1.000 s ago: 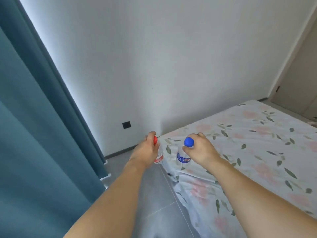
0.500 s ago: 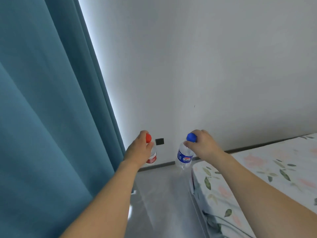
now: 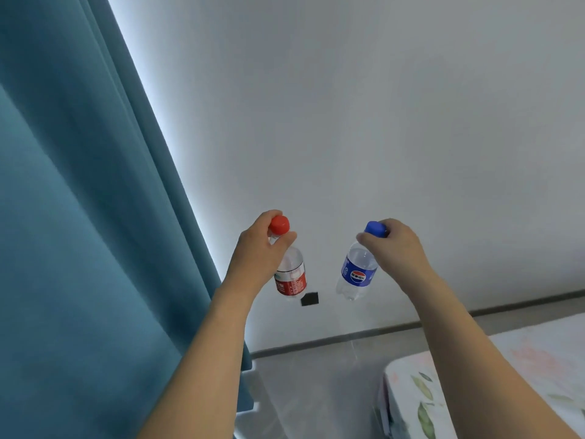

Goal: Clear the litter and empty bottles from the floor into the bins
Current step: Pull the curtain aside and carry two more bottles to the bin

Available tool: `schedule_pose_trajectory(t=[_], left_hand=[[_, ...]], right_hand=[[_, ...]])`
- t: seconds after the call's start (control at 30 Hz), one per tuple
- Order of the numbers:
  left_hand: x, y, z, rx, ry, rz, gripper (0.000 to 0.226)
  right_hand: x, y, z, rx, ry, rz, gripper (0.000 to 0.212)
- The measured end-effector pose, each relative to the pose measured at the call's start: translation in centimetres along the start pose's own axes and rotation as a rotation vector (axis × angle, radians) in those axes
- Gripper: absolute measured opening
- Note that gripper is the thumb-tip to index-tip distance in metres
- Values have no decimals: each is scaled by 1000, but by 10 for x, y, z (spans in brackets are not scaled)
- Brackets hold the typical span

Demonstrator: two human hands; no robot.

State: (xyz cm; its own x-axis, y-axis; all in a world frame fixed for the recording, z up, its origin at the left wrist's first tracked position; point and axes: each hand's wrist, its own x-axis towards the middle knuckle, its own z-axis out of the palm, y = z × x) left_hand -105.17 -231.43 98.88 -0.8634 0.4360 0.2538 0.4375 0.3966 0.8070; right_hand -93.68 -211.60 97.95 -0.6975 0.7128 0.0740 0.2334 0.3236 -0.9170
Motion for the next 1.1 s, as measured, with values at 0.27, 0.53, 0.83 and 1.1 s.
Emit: schedule_pose_trajectory(t=[0.27, 0.53, 0.83, 1.1], left_hand=[[132, 18, 61, 56, -134, 59, 43], [233, 41, 155, 15, -332, 172, 41], [364, 106, 289, -64, -649, 433, 40], [433, 180, 404, -122, -923, 681, 40]], right_hand=[[125, -3, -14, -51, 72, 8, 18], [214, 24, -64, -82, 274, 70, 19], [316, 70, -127, -121, 589, 245, 18], [374, 94, -182, -169, 877, 384, 15]])
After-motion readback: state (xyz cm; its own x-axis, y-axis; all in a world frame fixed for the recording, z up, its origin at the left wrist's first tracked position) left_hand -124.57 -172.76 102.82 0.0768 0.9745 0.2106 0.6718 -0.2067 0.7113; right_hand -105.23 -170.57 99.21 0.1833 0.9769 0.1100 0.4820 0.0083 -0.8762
